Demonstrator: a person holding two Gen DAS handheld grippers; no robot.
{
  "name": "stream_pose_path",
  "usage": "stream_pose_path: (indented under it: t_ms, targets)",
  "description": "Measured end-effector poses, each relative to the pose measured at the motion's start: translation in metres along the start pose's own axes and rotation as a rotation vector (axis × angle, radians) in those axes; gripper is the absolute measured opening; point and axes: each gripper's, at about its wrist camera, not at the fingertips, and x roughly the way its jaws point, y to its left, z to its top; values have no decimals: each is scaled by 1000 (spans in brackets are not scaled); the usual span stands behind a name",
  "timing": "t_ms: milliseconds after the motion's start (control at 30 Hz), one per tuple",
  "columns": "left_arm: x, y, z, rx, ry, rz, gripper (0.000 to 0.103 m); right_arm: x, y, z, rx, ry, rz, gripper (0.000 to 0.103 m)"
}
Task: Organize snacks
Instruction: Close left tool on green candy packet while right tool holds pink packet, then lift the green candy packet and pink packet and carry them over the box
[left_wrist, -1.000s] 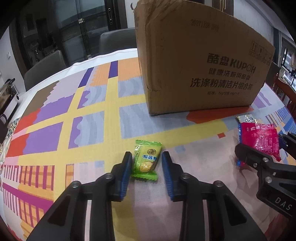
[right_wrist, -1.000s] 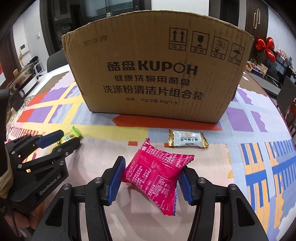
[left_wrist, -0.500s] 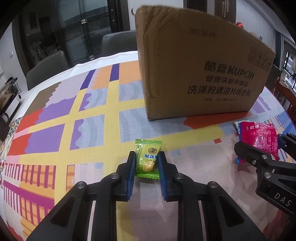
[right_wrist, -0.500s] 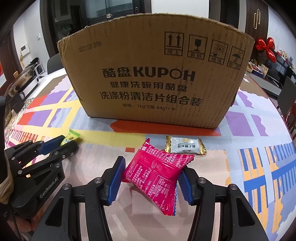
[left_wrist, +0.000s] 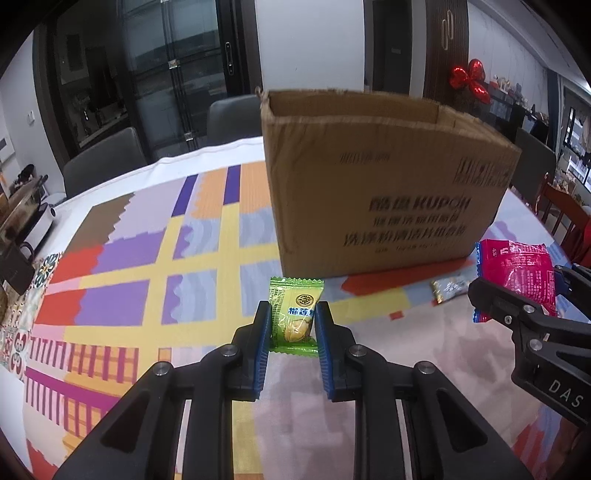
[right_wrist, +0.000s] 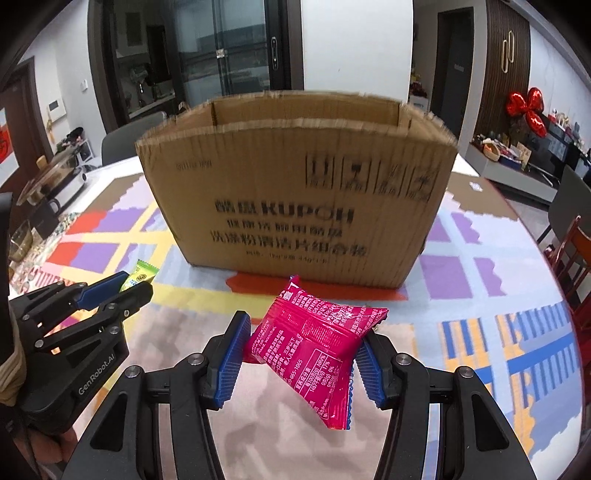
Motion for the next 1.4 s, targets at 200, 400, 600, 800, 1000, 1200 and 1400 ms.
stream_pose_path:
  t_ms: [200, 400, 600, 800, 1000, 1200, 1400]
  targets:
    - [-19, -4, 18, 1, -34, 13, 24, -24, -5, 19, -16, -52, -6, 56]
    - [-34, -6, 38, -4, -64, 15, 24, -40, -8, 39, -28, -94, -6, 56]
    - [-47, -10, 61, 3, -106, 16, 24, -53, -14, 58, -24, -130, -6, 56]
    - [-55, -14, 84, 8, -148, 25, 24, -60, -24, 81, -18, -165, -16, 56]
    - [-52, -16, 100, 11, -168, 33, 24, -57, -30, 100, -3, -180, -22, 56]
    - [-45, -16, 113, 1, -176, 36, 24, -47, -35, 112, 7, -184, -29, 56]
    - [-34, -19, 123, 2, -178, 38, 24, -36, -40, 120, 9, -184, -40, 56]
